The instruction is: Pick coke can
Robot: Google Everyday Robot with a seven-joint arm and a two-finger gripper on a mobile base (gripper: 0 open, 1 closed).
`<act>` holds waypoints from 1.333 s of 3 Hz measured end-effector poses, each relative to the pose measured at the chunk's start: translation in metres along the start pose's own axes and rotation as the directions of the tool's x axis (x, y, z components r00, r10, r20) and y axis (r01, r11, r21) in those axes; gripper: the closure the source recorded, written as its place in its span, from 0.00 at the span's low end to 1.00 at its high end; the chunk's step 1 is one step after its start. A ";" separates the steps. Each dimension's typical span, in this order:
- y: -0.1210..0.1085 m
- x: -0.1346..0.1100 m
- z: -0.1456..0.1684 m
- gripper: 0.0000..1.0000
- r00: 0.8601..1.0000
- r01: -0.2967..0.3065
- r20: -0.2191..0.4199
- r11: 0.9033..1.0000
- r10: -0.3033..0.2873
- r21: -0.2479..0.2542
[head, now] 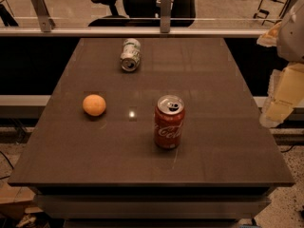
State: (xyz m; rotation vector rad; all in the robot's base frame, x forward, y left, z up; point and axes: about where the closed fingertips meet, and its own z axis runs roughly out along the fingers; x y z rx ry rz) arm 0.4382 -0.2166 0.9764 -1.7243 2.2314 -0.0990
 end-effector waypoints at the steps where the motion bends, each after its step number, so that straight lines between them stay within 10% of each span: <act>1: 0.000 0.000 0.000 0.00 1.000 0.000 0.000 1.000 0.000 0.000; 4: 0.012 0.022 -0.024 0.00 0.988 -0.070 0.137 0.997 0.066 0.025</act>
Offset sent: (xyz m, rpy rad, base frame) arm -0.0101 -0.0113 0.0106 0.0594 -0.0209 -0.0226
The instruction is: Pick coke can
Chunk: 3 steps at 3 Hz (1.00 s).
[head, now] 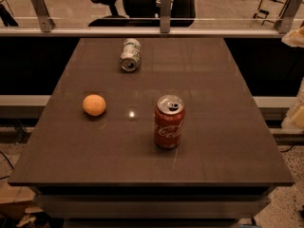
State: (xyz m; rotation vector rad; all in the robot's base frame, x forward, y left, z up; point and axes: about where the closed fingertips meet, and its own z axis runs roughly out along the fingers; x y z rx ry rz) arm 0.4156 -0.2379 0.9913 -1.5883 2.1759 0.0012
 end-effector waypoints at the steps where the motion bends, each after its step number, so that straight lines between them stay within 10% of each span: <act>1: 0.011 0.004 0.001 0.00 0.989 -0.018 0.148 0.999 0.023 -0.041; 3: 0.039 0.006 -0.003 0.00 0.924 -0.049 0.372 0.993 0.085 -0.105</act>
Offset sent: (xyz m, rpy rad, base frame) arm -0.0407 0.0004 -0.0098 0.4751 -0.0220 0.0774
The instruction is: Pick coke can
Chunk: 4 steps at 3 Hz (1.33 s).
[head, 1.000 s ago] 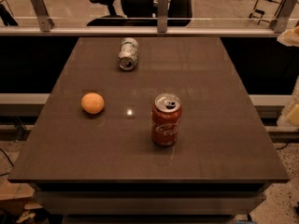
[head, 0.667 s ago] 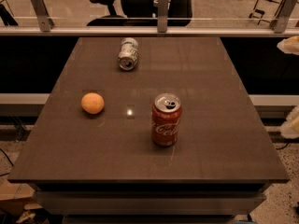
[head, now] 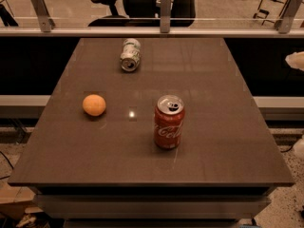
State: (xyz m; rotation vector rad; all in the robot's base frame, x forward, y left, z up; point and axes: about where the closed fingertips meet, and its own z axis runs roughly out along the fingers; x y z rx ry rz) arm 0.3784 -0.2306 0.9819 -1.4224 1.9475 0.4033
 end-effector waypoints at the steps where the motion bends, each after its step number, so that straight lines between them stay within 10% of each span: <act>1: 0.014 0.002 0.004 0.00 0.997 -0.014 0.071 1.000 0.015 -0.014; 4: 0.015 -0.006 0.050 0.00 0.972 -0.034 0.234 0.999 0.036 -0.013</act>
Offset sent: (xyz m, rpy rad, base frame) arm -0.0098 0.0254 -0.0286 0.2373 -0.0378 0.0372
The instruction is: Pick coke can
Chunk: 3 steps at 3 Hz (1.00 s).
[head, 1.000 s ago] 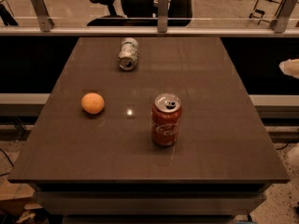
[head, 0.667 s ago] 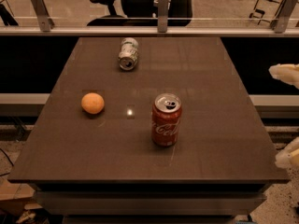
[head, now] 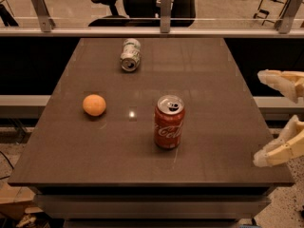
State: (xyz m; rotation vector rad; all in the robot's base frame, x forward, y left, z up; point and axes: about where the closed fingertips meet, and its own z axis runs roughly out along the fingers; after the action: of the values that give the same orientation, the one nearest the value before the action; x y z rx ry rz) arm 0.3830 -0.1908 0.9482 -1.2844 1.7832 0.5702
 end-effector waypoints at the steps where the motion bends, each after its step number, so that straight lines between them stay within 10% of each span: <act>1: 0.000 0.000 0.016 0.00 1.000 -0.010 0.029 1.000 0.010 -0.004; 3: 0.009 -0.009 0.049 0.00 0.993 0.014 0.114 0.998 -0.007 -0.062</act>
Offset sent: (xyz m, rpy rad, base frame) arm 0.0130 0.0428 -0.0277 0.1343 -0.0067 0.0513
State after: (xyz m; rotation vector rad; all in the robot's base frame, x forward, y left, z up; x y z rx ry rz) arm 0.3937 -0.1460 0.9285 -1.2770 1.6754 0.6853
